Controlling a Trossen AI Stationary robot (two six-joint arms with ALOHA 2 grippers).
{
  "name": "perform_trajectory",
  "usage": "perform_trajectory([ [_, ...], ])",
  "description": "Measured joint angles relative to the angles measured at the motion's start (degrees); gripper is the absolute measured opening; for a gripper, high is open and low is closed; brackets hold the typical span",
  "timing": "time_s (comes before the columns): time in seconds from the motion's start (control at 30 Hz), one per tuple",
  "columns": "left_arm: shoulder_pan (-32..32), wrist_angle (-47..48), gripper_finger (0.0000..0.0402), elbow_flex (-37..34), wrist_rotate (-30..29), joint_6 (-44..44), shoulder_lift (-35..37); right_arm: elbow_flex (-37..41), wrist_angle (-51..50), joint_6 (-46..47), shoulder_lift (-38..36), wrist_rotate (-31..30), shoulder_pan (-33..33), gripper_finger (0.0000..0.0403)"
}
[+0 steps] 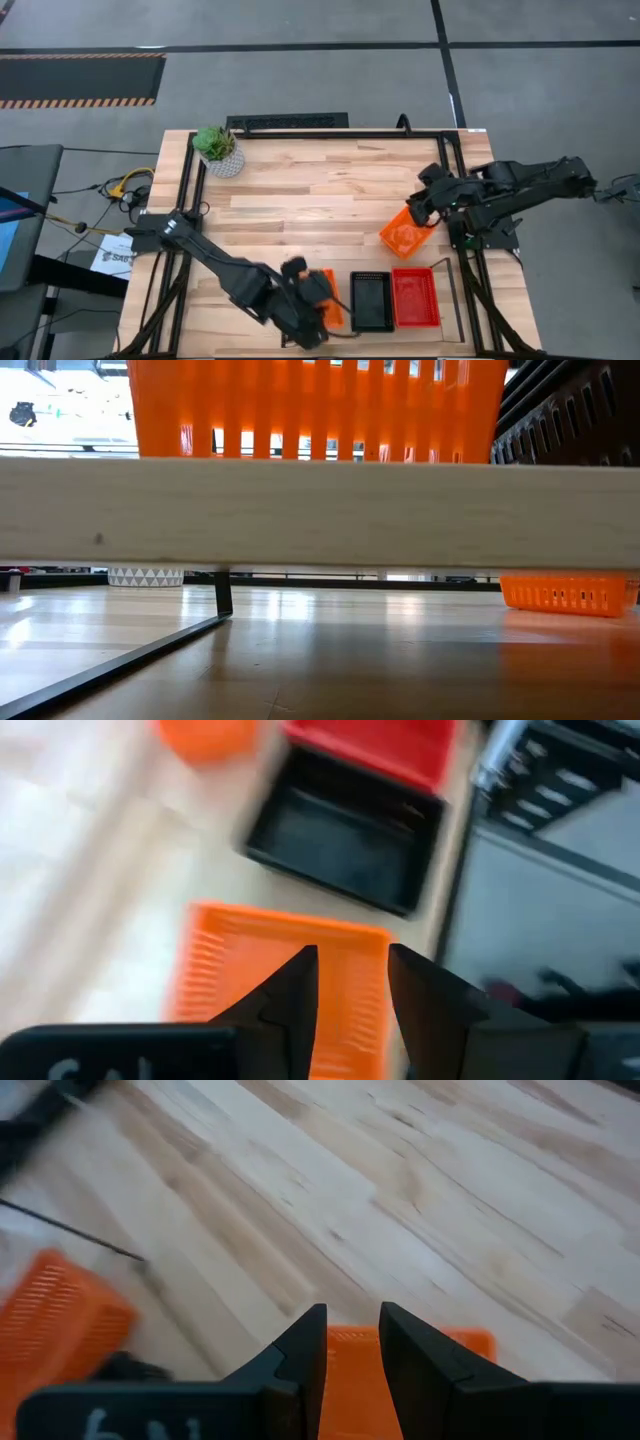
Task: Stack baskets on shelf by color
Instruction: Stack the orange bin on top of the orange bin on the shelf
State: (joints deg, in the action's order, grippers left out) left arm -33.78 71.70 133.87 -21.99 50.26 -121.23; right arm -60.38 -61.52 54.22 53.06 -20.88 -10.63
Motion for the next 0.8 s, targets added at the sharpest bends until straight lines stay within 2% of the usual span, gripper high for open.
perform_trajectory([
  [0.17, 0.46, 5.43, 0.0109, 0.49, -10.12, -1.65, 5.42, 1.79, -2.18, 0.8, 7.31, 0.16, 2.01, 0.0118],
  [0.27, 0.55, 9.36, 0.0109, 0.56, -13.02, -1.67, 7.86, 3.24, -2.25, 0.8, 12.68, 2.21, 3.83, 0.0118],
  [0.6, 1.1, 18.38, 0.0109, 0.49, -15.22, -1.59, 10.8, 3.83, -0.4, -3.07, 29.34, 9.21, 7.43, 0.0118],
  [0.8, 1.22, 18.32, 0.0109, 0.47, -14.68, -4.87, 10.82, 3.76, 3.87, -4.92, 35.87, 11.86, 9.02, 0.0118],
])
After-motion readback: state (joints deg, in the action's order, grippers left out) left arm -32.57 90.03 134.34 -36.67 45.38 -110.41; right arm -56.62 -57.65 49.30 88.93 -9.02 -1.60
